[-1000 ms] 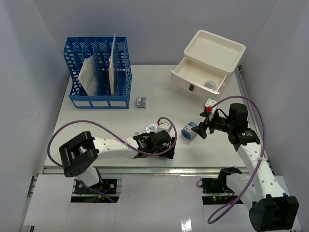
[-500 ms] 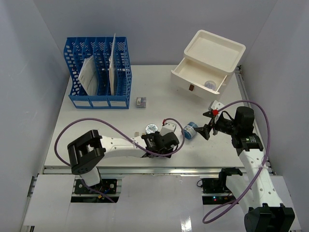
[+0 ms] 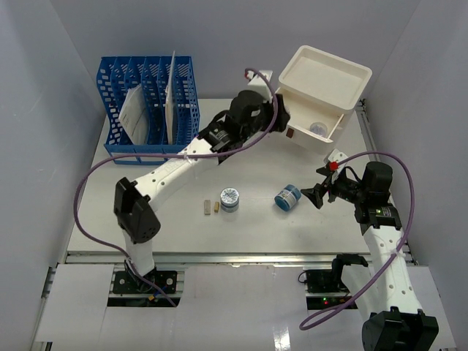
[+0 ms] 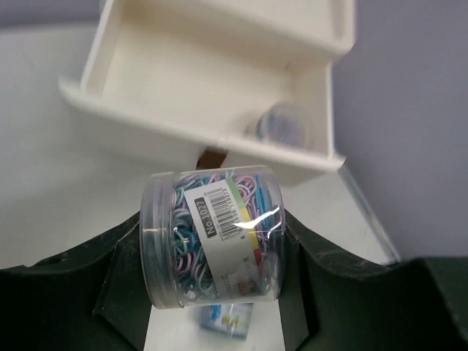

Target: Organize the desk

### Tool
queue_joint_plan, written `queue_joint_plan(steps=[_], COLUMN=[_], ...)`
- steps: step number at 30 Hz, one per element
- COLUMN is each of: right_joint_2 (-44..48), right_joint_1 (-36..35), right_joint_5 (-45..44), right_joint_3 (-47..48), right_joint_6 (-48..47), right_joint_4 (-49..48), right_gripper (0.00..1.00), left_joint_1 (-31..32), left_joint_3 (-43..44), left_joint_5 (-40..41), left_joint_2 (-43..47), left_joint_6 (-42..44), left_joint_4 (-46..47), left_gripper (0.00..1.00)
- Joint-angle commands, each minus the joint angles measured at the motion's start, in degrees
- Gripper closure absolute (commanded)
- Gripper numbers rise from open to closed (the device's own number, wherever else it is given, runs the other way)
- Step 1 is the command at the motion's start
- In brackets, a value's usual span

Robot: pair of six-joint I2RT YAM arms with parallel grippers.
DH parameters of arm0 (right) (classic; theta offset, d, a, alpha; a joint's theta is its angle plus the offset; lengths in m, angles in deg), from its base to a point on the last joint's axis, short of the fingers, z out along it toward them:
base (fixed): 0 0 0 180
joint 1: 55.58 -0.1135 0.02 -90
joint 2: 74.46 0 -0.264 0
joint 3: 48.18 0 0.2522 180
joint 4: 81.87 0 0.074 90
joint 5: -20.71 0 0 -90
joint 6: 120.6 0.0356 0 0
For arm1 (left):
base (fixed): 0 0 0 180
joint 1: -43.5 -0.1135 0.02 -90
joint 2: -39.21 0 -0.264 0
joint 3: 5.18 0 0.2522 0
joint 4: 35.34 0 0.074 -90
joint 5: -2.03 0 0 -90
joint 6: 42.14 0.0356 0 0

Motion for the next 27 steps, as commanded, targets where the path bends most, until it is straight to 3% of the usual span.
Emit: queue_joint_plan(steps=[1,3,6,13,16,19,24,27], right_joint_2=[0.2,0.5,0.6,0.8,0.4,0.3,-0.2,-0.5], right_joint_1=[0.4,0.4,0.5,0.7,0.7,0.9,1.2,1.3], right_joint_5=[1.4,2.0,2.1,1.4,1.2,0.9,1.0,1.0], right_joint_3=[-0.3,-0.4,-0.4,-0.2,0.0,0.1,0.0,0.0], right_joint_6=[0.4,0.6,0.7,0.8,0.9,0.9,0.9,0.9], right_joint_4=[-1.1,-1.1,-1.2,-1.4,-1.4,-1.3,-1.4,-1.3], right_gripper=[0.10,0.10,0.10,0.10,0.10,0.10,0.10,0.10], left_joint_1=[-0.7,-1.0,-1.3,-1.3,-1.4,-1.3,-1.3,-1.3], left_joint_3=[23.0,31.1,35.5,34.9,35.4,35.7,36.3,37.0], left_joint_5=[-4.4,-4.0,-3.5,-4.0,-4.9,-5.7,-6.5,-6.3], left_joint_2=[-12.7,-17.4,-22.8,-26.5,-27.8,-29.0,-29.0,-28.0], left_joint_6=[9.9,11.9,13.7,14.6,14.1,13.7,13.5,13.6], left_joint_4=[0.8,1.2,4.3,12.3,13.1,13.1,12.8,12.0], left_gripper=[0.65,0.63,0.60,0.49,0.40,0.21,0.07,0.05])
